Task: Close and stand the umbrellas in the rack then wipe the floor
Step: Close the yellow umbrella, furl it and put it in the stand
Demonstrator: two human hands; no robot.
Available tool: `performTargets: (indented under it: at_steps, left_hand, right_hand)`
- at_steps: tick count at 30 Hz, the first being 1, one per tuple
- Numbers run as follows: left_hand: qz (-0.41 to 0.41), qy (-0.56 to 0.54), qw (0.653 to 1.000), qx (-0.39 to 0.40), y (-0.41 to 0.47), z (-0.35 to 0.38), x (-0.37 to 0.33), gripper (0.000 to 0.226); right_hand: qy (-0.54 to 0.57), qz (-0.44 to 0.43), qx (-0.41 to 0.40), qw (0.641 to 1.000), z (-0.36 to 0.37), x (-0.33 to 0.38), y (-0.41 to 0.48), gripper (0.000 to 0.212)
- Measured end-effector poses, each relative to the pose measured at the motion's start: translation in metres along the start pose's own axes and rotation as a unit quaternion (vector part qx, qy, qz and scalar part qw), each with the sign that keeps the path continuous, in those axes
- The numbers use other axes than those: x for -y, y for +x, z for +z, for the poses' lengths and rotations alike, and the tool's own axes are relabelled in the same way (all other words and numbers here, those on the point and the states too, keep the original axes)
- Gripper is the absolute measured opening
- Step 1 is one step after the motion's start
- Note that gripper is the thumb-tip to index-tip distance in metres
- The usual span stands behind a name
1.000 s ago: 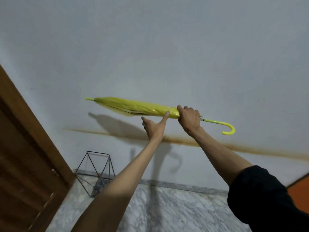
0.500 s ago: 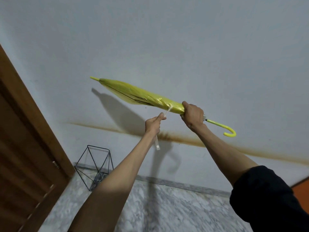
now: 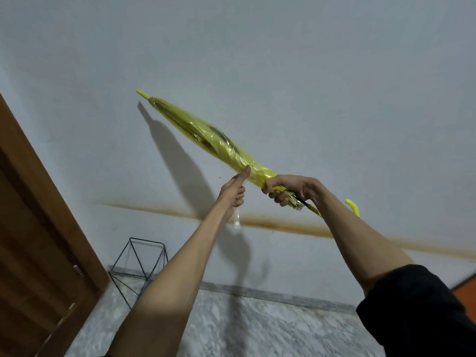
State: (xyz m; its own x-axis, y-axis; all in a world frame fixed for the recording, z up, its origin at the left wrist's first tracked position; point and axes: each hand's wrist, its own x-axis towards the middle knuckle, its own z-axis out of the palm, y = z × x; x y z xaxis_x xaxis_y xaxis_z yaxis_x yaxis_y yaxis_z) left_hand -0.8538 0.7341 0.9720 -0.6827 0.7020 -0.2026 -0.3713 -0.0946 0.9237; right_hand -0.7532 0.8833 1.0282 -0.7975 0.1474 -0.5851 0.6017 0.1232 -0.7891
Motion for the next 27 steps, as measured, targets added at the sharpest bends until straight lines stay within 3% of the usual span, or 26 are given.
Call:
performTargets:
  at_steps: [4, 5, 10, 12, 14, 16, 18, 20, 24, 25, 27]
  left_hand:
    - [-0.038, -0.035, 0.996, 0.074, 0.009, -0.009, -0.003, 0.043]
    - [-0.044, -0.043, 0.995, 0.077, 0.01, -0.009, -0.002, 0.042]
    - [-0.044, -0.047, 0.998, 0.012, 0.012, -0.005, 0.006, 0.034]
    - [-0.045, -0.038, 0.998, -0.026, 0.017, -0.003, 0.015, 0.034]
    - [-0.044, -0.034, 0.997, -0.055, 0.021, -0.001, 0.02, 0.034]
    - [-0.04, -0.045, 0.995, -0.077, 0.024, 0.001, 0.02, 0.033]
    - [-0.044, -0.053, 0.993, -0.091, 0.025, 0.002, 0.016, 0.032]
    - [-0.056, -0.039, 0.993, -0.099, 0.027, 0.0, 0.014, 0.033]
    - [-0.062, 0.002, 0.995, -0.078, 0.031, -0.007, 0.015, 0.042]
    - [-0.06, 0.019, 0.996, -0.059, 0.031, -0.009, 0.013, 0.041]
    - [-0.059, 0.045, 0.997, -0.018, 0.03, -0.01, 0.009, 0.038]
  right_hand:
    - [0.003, 0.007, 0.072, 0.997, -0.003, -0.004, -0.009, 0.014]
    - [-0.017, 0.007, 0.071, 0.997, -0.002, -0.004, -0.011, 0.021]
    - [-0.128, 0.027, -0.014, 0.991, 0.003, 0.003, -0.009, 0.092]
    - [-0.298, 0.026, -0.139, 0.944, 0.008, 0.006, -0.003, 0.125]
    - [-0.45, -0.004, -0.262, 0.854, 0.022, 0.007, 0.006, 0.144]
    - [-0.549, -0.067, -0.357, 0.752, 0.037, -0.001, 0.017, 0.149]
    - [-0.614, -0.106, -0.415, 0.664, 0.05, -0.014, 0.023, 0.144]
    - [-0.627, -0.111, -0.44, 0.633, 0.056, -0.026, 0.03, 0.123]
    - [-0.578, -0.124, -0.476, 0.652, 0.058, -0.037, 0.04, 0.047]
    - [-0.56, -0.129, -0.481, 0.663, 0.056, -0.037, 0.04, 0.034]
    - [-0.521, -0.14, -0.481, 0.691, 0.048, -0.036, 0.041, 0.027]
